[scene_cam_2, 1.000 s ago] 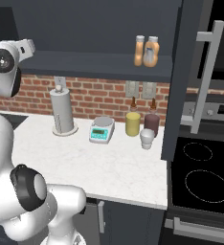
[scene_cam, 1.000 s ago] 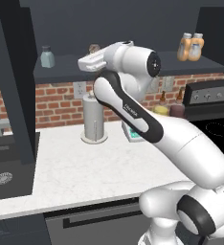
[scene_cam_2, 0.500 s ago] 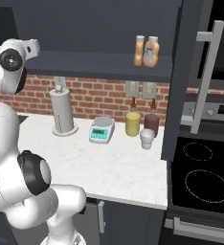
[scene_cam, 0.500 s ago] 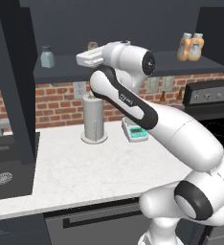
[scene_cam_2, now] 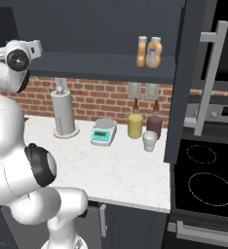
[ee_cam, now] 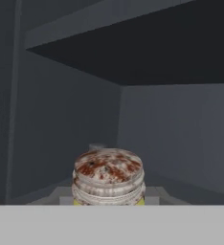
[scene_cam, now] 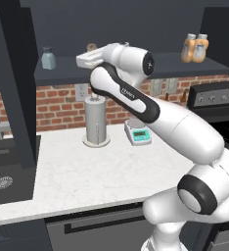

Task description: Put the shaker and condiment bottle from the counter next to their counterparts in the cabinet.

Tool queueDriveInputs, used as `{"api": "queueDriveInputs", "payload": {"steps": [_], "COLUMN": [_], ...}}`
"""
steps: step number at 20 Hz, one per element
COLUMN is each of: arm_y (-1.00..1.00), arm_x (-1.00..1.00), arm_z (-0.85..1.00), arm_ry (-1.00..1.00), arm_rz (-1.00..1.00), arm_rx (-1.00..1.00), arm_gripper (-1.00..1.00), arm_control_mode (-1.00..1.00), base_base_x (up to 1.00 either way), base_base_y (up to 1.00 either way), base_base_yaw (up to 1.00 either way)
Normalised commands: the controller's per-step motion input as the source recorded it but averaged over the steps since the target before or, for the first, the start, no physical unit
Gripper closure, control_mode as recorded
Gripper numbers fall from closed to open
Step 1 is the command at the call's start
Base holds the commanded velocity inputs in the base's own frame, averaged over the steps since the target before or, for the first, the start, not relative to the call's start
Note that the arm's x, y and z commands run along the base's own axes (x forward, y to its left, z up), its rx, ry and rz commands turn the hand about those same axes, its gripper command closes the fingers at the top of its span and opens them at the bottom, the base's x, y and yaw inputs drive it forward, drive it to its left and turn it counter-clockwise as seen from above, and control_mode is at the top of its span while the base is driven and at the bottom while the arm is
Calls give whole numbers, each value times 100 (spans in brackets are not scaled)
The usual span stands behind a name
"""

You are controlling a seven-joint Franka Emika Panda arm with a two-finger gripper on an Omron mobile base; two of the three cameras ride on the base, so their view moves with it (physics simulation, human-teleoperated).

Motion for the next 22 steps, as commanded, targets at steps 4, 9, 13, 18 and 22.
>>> {"api": "queueDriveInputs", "payload": {"steps": [4,9,13,18,22], "arm_y": [0,0,0,0,6], "arm_x": [34,35,45,50,22], "arm_z": [0,0,0,0,-1], "arm_ry": [0,0,3,7,2], "arm_rz": [0,0,1,7,13], "arm_rx": [0,0,0,2,0], "arm_gripper": [100,100,100,100,100], "arm_control_mode": [-100,-100,-100,-100,-100], "base_base_x": [0,0,0,0,0], "base_base_y": [0,0,0,0,0], "base_base_yaw": [0,0,0,0,0]}}
